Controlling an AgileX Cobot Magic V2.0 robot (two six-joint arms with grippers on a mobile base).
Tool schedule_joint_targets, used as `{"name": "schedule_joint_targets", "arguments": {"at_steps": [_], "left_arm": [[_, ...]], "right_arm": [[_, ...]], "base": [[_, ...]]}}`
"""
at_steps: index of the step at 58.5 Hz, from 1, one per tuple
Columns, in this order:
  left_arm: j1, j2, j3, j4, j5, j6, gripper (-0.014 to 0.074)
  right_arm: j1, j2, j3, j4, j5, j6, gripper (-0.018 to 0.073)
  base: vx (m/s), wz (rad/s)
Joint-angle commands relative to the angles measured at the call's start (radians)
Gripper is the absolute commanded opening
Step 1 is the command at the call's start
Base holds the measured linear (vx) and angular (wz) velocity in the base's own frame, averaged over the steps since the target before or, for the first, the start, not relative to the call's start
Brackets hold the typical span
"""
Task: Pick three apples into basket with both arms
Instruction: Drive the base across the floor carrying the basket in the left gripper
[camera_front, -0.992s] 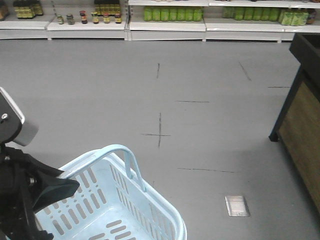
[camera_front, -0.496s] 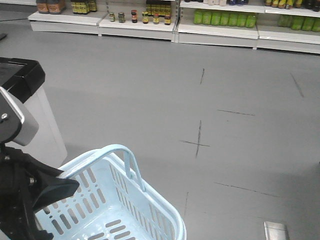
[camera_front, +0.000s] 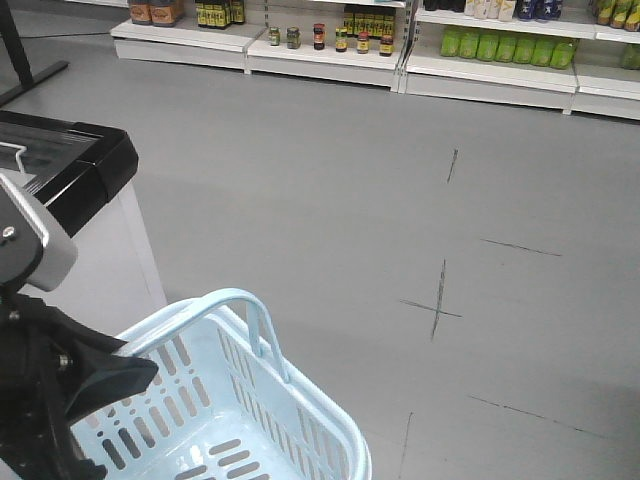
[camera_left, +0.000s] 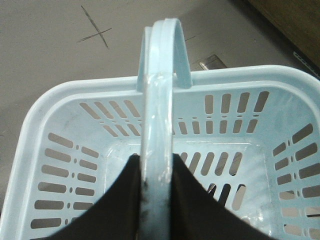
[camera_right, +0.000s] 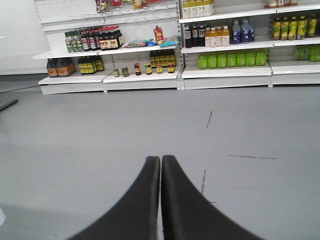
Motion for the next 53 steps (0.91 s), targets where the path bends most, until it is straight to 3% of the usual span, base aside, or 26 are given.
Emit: {"name": "schedule_joint_targets", "arguments": {"at_steps": [1,25,53], "left_arm": [[-0.005,-0.016,-0.028,-0.024,-0.080,-0.009,-0.0006],[-0.005,-0.016,-0.028,-0.024,-0.080,-0.009,-0.0006],[-0.005,-0.016,-0.028,-0.024,-0.080,-0.009,-0.0006]], "right_arm": [[-0.004,-0.012,0.011,-0.014,-0.072,-0.011,-0.0008],[-0.004,-0.012,0.011,-0.014,-0.070,-0.011,-0.0008],[-0.004,-0.012,0.011,-0.014,-0.070,-0.011,-0.0008]], "base": [[0.14,0.06],[0.15,-0.07],[0.17,-0.32]]}}
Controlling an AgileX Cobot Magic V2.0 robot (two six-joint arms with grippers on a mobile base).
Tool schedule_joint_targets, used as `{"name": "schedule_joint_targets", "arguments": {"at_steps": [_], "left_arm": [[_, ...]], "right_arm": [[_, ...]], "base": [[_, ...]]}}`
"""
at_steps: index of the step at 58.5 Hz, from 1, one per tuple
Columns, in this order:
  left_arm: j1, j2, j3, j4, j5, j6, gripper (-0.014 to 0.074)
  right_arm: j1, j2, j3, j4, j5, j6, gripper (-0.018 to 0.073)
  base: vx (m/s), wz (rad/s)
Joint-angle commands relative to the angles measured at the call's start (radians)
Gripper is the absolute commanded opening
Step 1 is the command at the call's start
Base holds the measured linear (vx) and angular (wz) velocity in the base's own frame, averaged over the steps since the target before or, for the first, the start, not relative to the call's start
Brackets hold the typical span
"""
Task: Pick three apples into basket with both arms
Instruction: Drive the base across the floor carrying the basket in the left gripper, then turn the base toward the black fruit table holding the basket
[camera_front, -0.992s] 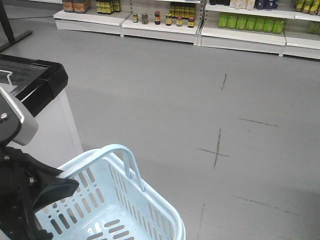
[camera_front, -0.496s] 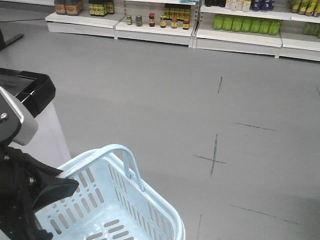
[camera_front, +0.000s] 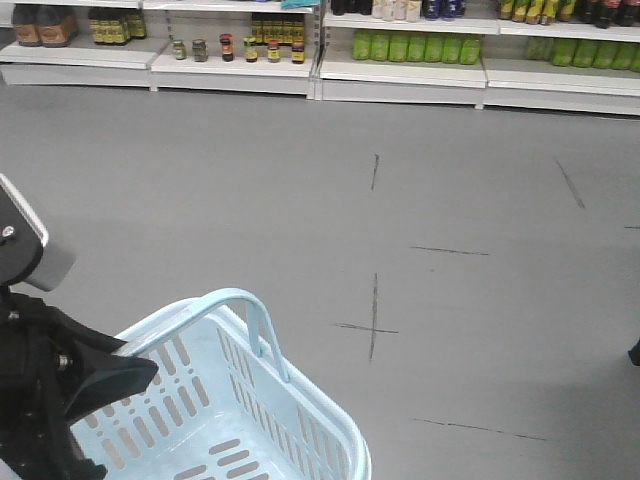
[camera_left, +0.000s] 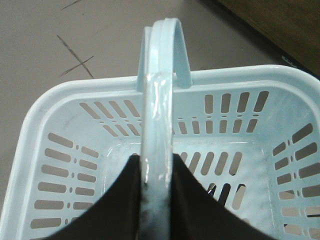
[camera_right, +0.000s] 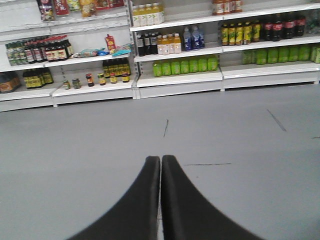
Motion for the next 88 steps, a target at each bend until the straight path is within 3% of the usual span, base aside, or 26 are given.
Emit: {"name": "schedule_joint_targets", "arguments": {"at_steps": [1,33,88], "left_arm": [[-0.005,-0.016,-0.028,-0.024,-0.080,-0.008,-0.0006],[-0.005,-0.016,-0.028,-0.024,-0.080,-0.008,-0.0006],[-0.005,-0.016,-0.028,-0.024,-0.080,-0.008,-0.0006]], "right_arm": [[-0.004,-0.012,0.011,-0.014,-0.069,-0.011,-0.0008],[-0.004,-0.012,0.011,-0.014,-0.071,-0.011,-0.0008],[-0.004,-0.012,0.011,-0.014,-0.072,-0.011,-0.0008]], "base": [[0.19,-0.39],[0.22,-0.33],[0.26,-0.09]]}}
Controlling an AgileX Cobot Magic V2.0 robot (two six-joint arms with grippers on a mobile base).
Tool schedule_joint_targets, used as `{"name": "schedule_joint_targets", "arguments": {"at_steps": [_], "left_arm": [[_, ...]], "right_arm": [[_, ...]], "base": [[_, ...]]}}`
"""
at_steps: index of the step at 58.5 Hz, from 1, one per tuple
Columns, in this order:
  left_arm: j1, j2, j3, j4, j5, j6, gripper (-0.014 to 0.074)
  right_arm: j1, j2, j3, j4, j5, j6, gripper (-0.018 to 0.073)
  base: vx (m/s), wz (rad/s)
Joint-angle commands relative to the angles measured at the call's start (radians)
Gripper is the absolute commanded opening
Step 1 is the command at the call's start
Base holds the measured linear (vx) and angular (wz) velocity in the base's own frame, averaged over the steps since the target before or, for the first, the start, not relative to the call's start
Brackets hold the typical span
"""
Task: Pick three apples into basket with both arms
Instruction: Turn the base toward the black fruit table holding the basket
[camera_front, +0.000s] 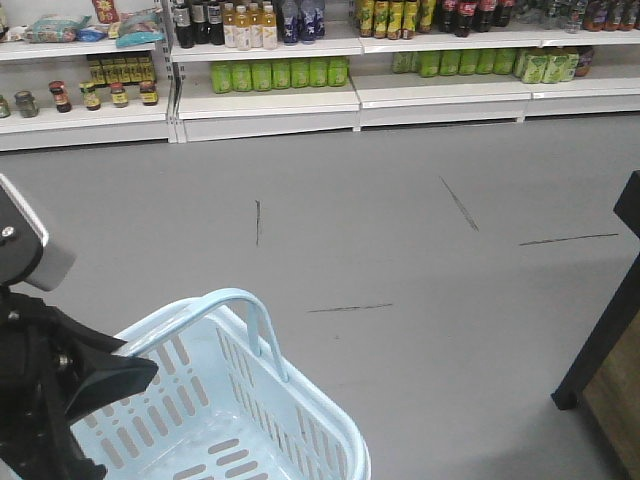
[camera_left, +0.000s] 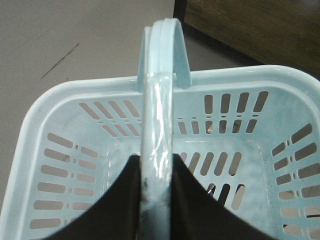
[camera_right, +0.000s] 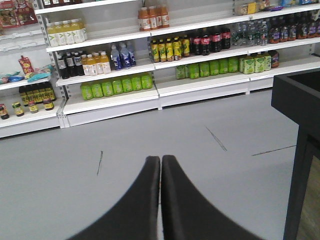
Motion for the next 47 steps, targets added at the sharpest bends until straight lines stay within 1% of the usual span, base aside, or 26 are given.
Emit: {"name": "schedule_joint_targets", "arguments": {"at_steps": [1,16,47], "left_arm": [[-0.005,-0.016,-0.028,-0.024,-0.080,-0.008,-0.0006],[-0.005,-0.016,-0.028,-0.024,-0.080,-0.008,-0.0006],[-0.005,-0.016,-0.028,-0.024,-0.080,-0.008,-0.0006]], "right_arm": [[-0.004,-0.012,0.011,-0.014,-0.072,-0.011,-0.0008],[-0.004,-0.012,0.011,-0.014,-0.071,-0.011,-0.0008],[-0.004,-0.012,0.011,-0.014,-0.071,-0.011,-0.0008]], "base": [[0.23,-0.19],[0.21,-0.26],[0.17,-0.38]]}}
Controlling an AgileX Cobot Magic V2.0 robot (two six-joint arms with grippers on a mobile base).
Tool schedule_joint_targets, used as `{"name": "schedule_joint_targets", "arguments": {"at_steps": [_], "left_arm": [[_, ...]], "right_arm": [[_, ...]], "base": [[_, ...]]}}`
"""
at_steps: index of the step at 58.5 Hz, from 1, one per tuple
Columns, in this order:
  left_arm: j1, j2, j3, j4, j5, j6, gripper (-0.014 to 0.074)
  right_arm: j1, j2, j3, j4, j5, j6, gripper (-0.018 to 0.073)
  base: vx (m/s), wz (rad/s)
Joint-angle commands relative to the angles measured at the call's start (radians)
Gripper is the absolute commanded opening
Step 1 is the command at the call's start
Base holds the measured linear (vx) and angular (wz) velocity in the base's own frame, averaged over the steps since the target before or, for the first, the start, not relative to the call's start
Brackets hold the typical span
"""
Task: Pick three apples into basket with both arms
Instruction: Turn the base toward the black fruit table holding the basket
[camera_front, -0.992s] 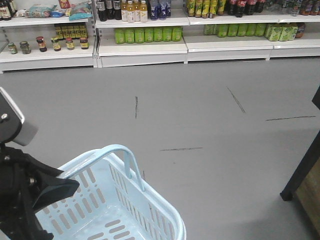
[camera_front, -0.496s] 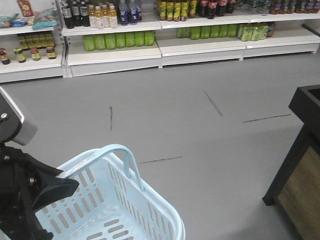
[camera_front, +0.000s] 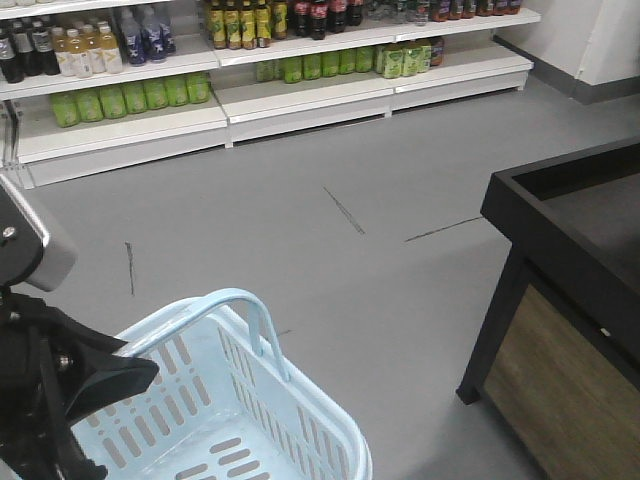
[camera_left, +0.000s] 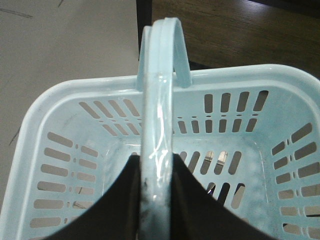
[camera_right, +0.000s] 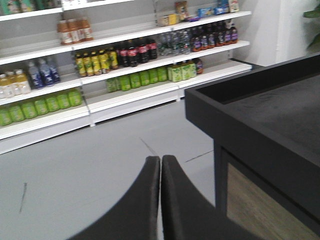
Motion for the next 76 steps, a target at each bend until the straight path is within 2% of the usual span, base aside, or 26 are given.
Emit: {"name": "schedule_joint_targets", "arguments": {"at_steps": [1,76], "left_arm": [[-0.005,-0.016,-0.028,-0.024,-0.080,-0.006,-0.0006],[-0.005,-0.016,-0.028,-0.024,-0.080,-0.006,-0.0006]], "right_arm": [[-0.004,-0.012,0.011,-0.014,-0.071,-0.011,-0.0008],[-0.004,-0.012,0.011,-0.014,-0.072,-0.011,-0.0008]], "base": [[0.14,-0.33],[0.10,-0.34]]}}
